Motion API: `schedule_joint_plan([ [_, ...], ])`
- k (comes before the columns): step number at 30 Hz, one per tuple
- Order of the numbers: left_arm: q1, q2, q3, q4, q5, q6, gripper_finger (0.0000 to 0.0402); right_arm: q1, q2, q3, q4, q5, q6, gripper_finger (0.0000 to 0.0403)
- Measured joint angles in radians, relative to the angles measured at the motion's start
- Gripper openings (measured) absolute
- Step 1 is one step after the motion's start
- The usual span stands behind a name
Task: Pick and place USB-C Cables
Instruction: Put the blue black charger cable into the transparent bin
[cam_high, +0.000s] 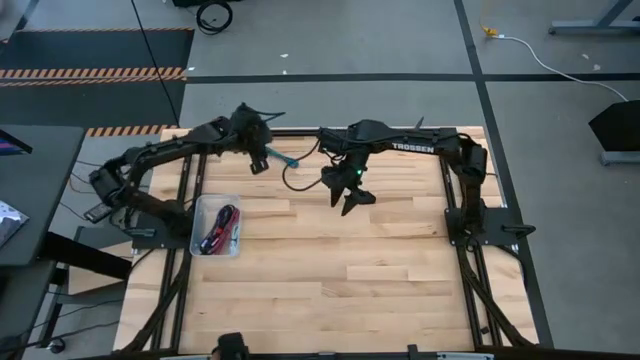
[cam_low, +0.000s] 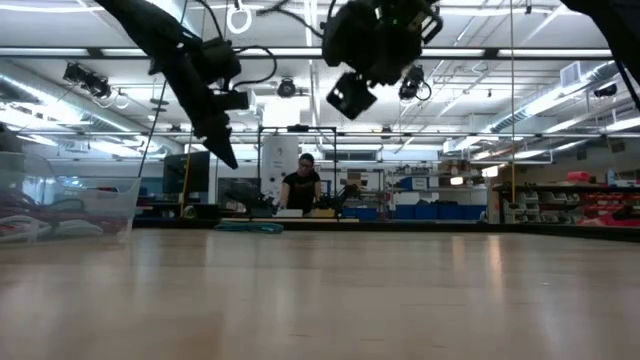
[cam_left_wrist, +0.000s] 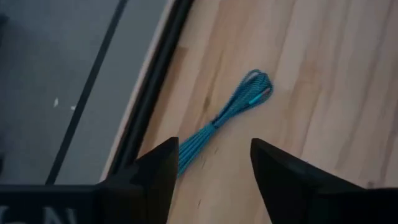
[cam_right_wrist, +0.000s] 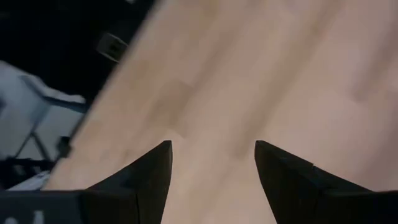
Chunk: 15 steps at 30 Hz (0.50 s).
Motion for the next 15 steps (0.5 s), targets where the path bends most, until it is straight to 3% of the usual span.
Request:
schedule_joint_plan([
  [6,-0.025,0.130,0.079,-0.037,-0.054,0.100,0.0215,0.040,-0.025,-0.005,0.000,-0.119,-0.056,0.0235],
  [15,-0.066,0.350,0.345,-0.302,-0.004,0.175,0.0189,0.126,-0.026,-0.005,-0.009,-0.136,-0.057,0.0235],
])
